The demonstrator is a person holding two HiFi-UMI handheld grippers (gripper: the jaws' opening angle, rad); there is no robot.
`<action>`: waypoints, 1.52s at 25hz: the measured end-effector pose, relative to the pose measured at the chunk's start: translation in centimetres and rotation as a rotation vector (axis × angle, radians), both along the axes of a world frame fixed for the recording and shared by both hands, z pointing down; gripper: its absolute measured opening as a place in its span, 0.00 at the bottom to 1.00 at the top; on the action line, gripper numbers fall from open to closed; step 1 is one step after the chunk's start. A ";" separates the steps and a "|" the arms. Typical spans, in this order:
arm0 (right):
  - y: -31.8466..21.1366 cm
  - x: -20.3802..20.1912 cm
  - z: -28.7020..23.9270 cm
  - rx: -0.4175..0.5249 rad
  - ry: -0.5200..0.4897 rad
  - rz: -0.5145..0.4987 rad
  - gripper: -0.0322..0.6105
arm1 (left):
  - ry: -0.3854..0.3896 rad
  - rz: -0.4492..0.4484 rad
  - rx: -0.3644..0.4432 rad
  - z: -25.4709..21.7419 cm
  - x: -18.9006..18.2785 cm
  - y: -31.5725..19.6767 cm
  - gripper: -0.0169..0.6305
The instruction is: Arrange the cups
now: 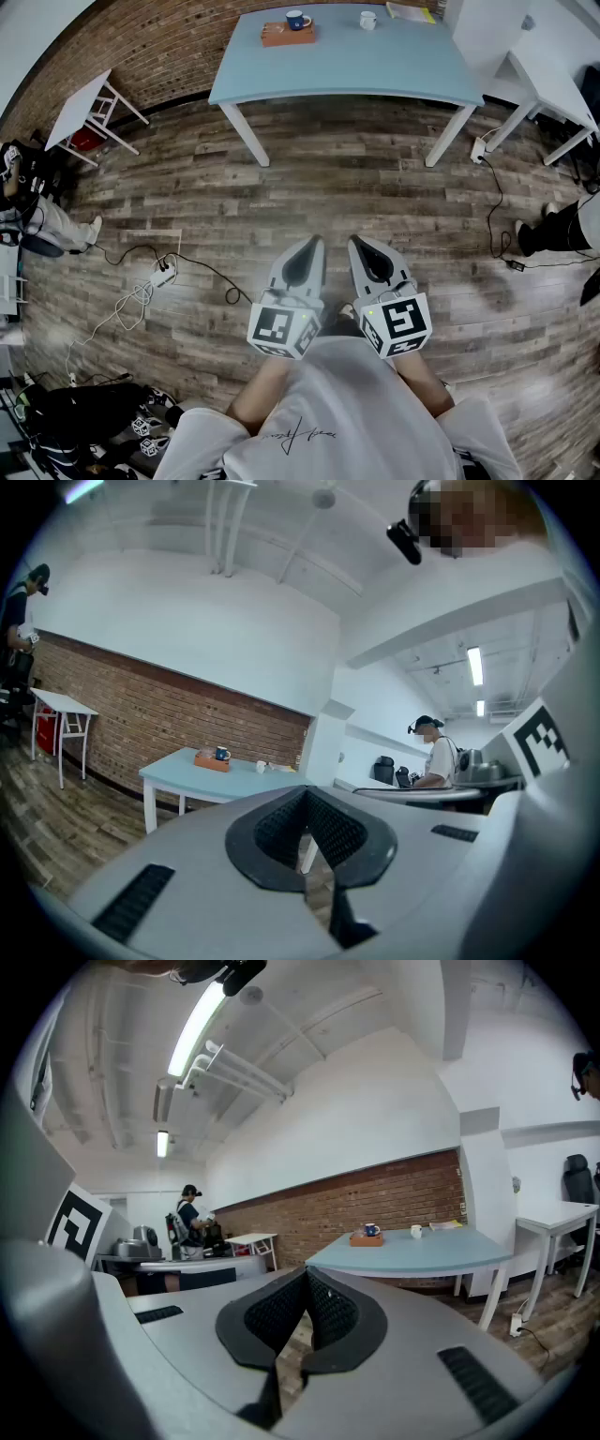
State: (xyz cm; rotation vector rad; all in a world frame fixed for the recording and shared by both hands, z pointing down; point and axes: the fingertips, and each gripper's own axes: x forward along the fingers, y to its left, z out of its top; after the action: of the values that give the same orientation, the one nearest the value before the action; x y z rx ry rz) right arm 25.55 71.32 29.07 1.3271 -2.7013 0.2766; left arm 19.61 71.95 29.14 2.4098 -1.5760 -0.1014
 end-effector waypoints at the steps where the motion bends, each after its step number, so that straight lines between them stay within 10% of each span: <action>1: 0.0 -0.2 0.0 -0.002 0.000 -0.003 0.08 | 0.003 0.002 -0.006 0.0 0.0 -0.1 0.04; 38: -18.3 -12.8 1.6 -0.075 -0.055 -0.080 0.08 | 0.079 0.069 0.011 0.4 -11.3 -19.2 0.04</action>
State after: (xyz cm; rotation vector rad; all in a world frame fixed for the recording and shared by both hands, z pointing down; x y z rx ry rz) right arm 12.77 52.97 30.67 1.2061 -2.7514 0.4070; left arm 8.30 52.77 29.50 2.4340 -1.4600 -0.1898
